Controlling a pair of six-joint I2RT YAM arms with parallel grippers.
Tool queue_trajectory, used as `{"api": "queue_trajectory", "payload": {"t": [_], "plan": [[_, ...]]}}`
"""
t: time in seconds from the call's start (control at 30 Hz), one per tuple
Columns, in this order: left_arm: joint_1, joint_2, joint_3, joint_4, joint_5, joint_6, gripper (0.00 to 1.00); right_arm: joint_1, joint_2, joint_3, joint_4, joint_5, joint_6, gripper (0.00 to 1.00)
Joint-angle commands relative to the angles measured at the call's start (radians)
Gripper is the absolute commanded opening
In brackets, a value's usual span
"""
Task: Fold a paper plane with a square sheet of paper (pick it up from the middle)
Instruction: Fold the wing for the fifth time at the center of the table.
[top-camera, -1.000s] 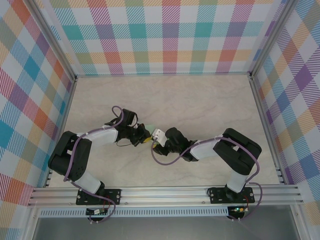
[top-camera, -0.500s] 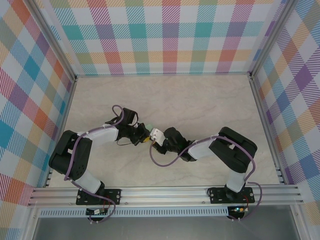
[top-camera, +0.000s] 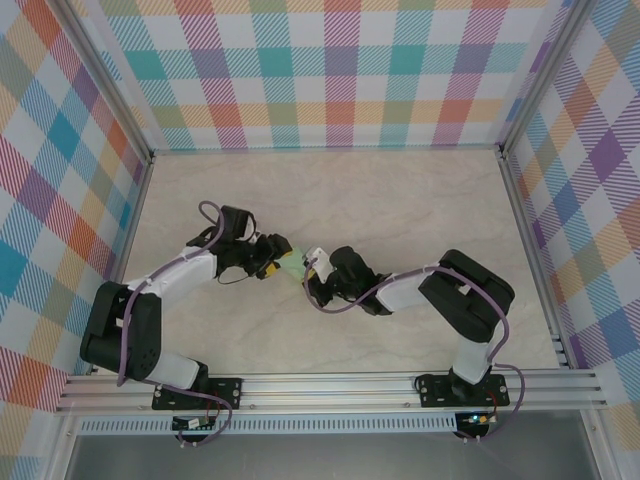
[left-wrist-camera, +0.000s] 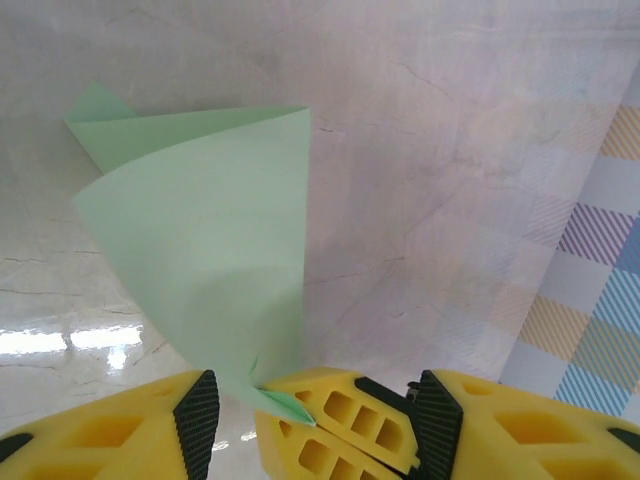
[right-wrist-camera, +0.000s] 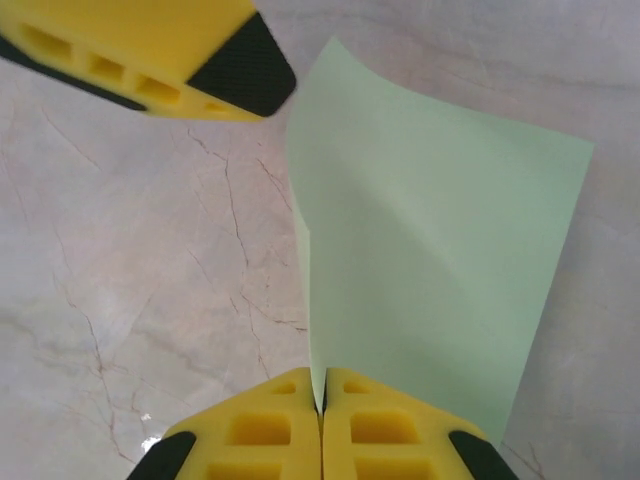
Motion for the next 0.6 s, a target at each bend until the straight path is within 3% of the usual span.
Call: {"api": "queue_trajectory", "payload": {"t": [0.0,0.57], "plan": [[0.012,-0.037,-0.031,-0.013,-0.022,0.024,0.58,-0.028,0.027,0.037,-0.036,-0.115,0.186,0.0],[0.007,-0.065,-0.183,0.162,0.014,0.02,0.59,-0.085,0.083,0.085,-0.01,-0.264,0.494,0.0]]}}
